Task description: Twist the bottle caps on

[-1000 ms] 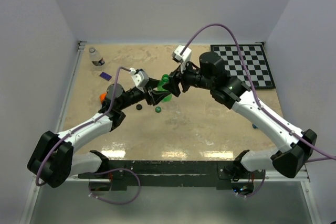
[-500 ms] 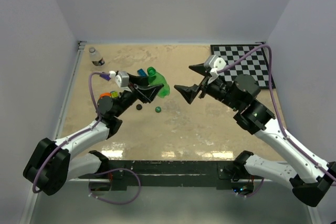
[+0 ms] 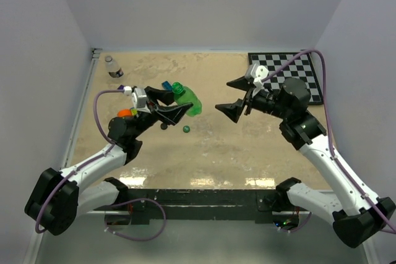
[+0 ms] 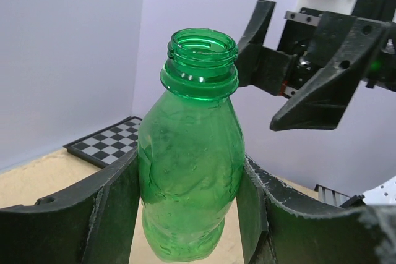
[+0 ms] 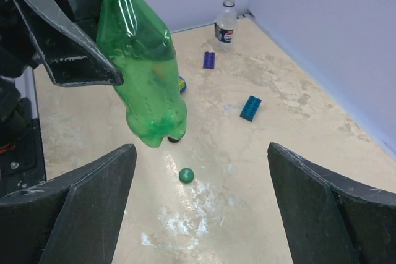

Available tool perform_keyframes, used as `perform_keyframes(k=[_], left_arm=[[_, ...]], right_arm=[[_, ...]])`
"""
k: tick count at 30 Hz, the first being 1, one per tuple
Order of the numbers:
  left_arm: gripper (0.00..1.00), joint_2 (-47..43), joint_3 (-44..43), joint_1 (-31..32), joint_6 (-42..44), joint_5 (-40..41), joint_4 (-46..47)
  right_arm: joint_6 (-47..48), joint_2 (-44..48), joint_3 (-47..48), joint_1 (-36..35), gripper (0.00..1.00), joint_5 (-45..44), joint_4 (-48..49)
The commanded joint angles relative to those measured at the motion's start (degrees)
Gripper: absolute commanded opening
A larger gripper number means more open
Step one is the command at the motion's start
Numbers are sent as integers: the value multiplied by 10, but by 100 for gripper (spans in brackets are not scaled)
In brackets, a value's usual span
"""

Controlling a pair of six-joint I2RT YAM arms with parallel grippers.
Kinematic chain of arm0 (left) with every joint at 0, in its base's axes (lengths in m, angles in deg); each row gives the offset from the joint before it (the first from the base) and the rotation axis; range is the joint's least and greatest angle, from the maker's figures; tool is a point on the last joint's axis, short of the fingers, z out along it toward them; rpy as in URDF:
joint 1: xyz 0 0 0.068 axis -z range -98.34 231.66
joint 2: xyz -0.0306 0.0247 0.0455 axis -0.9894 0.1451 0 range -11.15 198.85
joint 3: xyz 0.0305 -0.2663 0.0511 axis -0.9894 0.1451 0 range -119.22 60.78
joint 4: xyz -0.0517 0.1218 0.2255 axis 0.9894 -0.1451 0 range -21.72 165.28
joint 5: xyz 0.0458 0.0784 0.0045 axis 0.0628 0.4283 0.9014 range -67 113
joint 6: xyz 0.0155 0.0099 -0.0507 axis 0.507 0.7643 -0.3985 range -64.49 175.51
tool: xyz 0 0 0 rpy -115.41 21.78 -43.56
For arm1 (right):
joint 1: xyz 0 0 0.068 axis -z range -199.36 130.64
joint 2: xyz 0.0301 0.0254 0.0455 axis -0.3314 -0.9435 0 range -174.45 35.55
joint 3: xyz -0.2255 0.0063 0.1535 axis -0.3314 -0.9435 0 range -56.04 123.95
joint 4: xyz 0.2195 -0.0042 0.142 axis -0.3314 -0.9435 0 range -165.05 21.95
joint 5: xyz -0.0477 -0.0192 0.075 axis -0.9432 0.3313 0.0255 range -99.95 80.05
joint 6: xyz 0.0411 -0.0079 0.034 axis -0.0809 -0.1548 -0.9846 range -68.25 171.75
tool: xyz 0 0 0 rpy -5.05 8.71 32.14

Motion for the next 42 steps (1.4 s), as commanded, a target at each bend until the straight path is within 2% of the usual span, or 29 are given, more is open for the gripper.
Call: perform_keyframes(k=[1, 5, 6, 14, 29, 35, 39, 42], left_arm=[[33, 5, -27, -4, -2, -56, 66], [33, 32, -41, -3, -27, -100, 105], [33, 37, -43, -3, -37, -104, 121], [33, 83, -63, 3, -102, -135, 210], [32, 114, -92, 32, -95, -138, 259], [32, 121, -90, 41, -98, -134, 289], [32, 119, -89, 41, -95, -133, 296], [32, 119, -88, 41, -100, -130, 304]], right_arm=[[9, -5, 5, 11, 92, 102, -11], [11, -18, 3, 11, 92, 148, -4], [11, -25, 5, 11, 98, 163, -2], [14, -80, 22, 10, 99, 214, 14], [-32, -133, 30, -16, 98, 245, 68], [-42, -145, 30, -27, 87, 250, 76], [-43, -147, 27, -31, 74, 252, 73], [-39, -147, 25, -31, 61, 248, 67]])
